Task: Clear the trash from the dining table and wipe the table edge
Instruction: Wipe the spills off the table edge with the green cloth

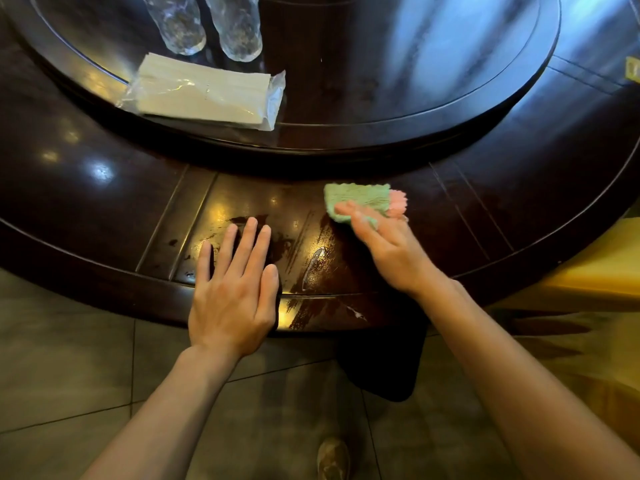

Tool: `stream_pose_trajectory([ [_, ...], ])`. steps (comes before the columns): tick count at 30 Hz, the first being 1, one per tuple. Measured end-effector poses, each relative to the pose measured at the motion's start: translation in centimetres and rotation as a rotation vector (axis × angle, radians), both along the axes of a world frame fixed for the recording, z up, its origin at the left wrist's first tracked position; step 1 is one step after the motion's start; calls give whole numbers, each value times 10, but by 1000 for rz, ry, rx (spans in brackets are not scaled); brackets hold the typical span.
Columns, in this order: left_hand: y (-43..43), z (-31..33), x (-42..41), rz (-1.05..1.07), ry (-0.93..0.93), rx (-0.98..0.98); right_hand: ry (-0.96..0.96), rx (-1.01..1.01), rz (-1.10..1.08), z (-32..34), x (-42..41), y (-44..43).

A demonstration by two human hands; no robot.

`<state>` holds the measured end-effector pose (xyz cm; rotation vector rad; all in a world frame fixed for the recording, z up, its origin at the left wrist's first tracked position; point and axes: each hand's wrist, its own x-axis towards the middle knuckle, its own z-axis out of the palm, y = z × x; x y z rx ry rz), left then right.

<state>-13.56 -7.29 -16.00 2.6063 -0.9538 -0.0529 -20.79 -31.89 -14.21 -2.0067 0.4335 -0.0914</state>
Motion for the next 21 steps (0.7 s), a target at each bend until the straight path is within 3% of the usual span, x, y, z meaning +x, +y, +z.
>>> stream_pose_trajectory([
  [5, 4, 3, 0, -17, 9, -143, 69, -47, 310, 14, -23, 39],
  [9, 9, 9, 5, -52, 156, -345, 76, 5, 495, 17, -56, 76],
  [11, 13, 11, 8, -66, 261, -449, 62, 237, 410, 19, -70, 93],
  [14, 19, 13, 11, -59, 376, -516, 89, 880, 67, 29, -79, 102],
  [15, 19, 14, 12, -59, 390, -509, 110, 1001, -35, 30, -82, 99],
  [21, 15, 24, 9, -45, 448, -393, 116, 1263, -311, 53, -87, 62],
])
